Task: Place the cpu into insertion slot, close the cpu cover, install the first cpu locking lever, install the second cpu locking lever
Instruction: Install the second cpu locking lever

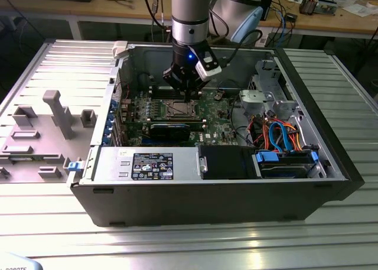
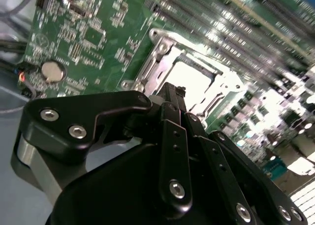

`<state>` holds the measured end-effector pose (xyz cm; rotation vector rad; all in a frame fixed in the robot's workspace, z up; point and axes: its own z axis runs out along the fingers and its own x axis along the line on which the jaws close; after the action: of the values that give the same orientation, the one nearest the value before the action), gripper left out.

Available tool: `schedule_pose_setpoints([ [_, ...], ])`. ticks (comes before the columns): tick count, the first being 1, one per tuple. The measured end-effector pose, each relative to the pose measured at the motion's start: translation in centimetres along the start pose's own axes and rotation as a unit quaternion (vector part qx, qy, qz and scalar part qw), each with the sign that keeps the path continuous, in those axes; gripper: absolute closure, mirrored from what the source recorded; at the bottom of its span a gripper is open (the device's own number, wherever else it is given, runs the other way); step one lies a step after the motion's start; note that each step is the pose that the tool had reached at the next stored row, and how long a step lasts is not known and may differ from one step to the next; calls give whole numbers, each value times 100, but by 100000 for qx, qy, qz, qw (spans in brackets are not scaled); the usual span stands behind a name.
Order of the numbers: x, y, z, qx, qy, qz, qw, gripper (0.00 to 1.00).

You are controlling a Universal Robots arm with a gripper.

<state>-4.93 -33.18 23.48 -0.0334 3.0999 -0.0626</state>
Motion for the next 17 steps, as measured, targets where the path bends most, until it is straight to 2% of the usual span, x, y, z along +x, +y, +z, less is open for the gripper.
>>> schedule_pose_setpoints([
  [1, 0, -4, 0, 131, 9, -17, 100000, 89],
  [12, 3, -146, 10, 131, 2, -11, 100000, 89],
  [17, 4, -158, 11, 132, 5, -7, 100000, 89],
])
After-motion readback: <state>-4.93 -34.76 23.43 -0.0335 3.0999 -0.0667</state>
